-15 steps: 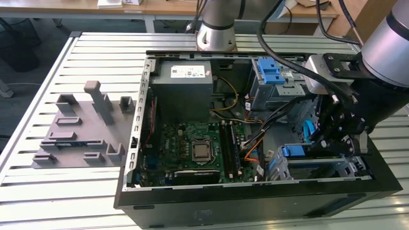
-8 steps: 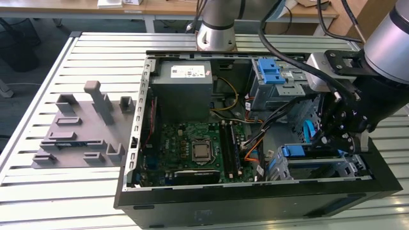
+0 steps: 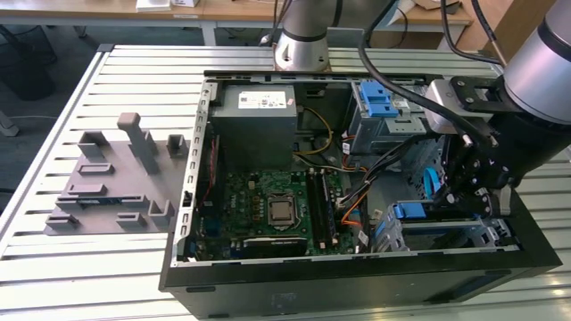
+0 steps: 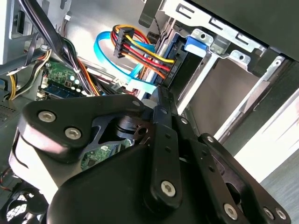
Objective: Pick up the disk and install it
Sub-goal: 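Insert the second disk wire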
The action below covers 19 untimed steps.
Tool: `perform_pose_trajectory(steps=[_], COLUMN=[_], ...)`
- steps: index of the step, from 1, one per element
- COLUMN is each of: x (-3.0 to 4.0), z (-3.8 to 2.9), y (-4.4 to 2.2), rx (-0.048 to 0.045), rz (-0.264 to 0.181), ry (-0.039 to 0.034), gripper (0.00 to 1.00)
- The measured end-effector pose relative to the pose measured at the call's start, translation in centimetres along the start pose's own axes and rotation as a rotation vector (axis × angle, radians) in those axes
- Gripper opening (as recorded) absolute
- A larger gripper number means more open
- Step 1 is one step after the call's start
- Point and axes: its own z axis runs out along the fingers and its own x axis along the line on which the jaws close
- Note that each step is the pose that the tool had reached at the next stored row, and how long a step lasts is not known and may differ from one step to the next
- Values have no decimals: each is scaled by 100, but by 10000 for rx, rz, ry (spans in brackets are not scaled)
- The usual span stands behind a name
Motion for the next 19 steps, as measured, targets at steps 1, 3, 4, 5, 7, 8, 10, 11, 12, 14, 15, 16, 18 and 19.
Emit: perform_pose_trajectory(steps=[1,3,4,5,7,8,10,11,12,14,15,16,18,19], x=[0,0,0,1,1,0,0,0,-1,-1,-1,-2,-2,-2], z=[10,24,26,27,30,29,20,15,8,-5,-12,-16,-26,-32], y=[-3,-7,-8,-8,-9,-9,-9,-9,-9,-9,-9,-9,-9,-9], rx=[0,-1,-1,-1,-1,-1,0,-1,-1,-1,0,-1,-1,-1], rz=[0,1,2,2,2,1,1,1,1,1,1,1,1,1], ry=[1,8,9,8,1,-2,-10,-11,-6,-3,-1,-2,-1,-1], gripper=[11,11,11,11,11,11,11,11,11,11,11,11,11,11])
